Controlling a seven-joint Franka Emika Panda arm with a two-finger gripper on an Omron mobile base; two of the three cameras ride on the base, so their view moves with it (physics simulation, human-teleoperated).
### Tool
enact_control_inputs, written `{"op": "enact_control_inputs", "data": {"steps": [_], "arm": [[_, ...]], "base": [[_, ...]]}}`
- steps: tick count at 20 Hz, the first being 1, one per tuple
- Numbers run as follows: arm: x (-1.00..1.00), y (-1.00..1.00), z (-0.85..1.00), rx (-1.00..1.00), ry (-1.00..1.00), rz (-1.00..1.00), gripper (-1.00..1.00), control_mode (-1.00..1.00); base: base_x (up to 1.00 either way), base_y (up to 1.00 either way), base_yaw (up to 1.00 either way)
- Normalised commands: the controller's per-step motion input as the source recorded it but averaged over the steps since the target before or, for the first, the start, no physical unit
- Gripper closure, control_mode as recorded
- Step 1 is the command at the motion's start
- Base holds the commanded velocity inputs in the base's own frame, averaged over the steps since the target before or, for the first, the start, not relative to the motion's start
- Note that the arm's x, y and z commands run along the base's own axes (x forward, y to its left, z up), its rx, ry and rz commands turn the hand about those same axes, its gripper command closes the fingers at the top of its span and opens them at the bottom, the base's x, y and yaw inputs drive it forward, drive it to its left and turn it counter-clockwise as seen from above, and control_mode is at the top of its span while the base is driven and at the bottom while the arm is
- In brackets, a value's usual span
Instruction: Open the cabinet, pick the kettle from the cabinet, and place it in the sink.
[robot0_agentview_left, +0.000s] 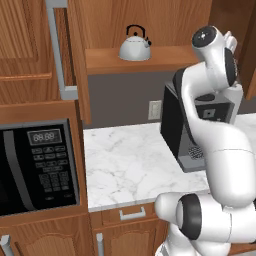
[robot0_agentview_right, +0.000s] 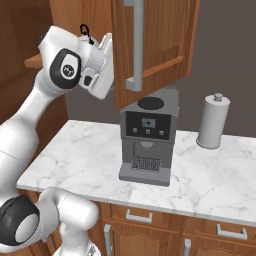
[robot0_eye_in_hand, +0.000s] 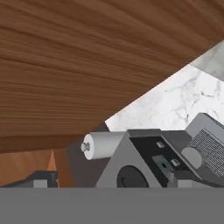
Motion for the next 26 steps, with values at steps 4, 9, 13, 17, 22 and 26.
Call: {"op": "enact_control_inputs", "data": {"steps": [4,9,13,17,22,26], "arm": [[0.2,-0.23,-0.06,-0.09,0.0,-0.08,-1.0,-1.0],[0.05,-0.27,-0.05,-0.07,0.0,-0.1,-1.0,-1.0],[0.0,-0.43,-0.05,-0.01,0.0,-0.1,-1.0,-1.0],[-0.03,-0.49,-0.05,0.0,-0.02,-0.09,-1.0,-1.0],[-0.07,-0.56,-0.06,0.0,0.0,-0.09,-1.0,-1.0],[-0.12,-0.57,-0.04,0.0,0.0,-0.1,-1.0,-1.0]], "base": [[0.0,0.0,0.0],[0.0,0.0,0.0],[0.0,0.0,0.0],[0.0,0.0,0.0],[0.0,0.0,0.0],[0.0,0.0,0.0]]}}
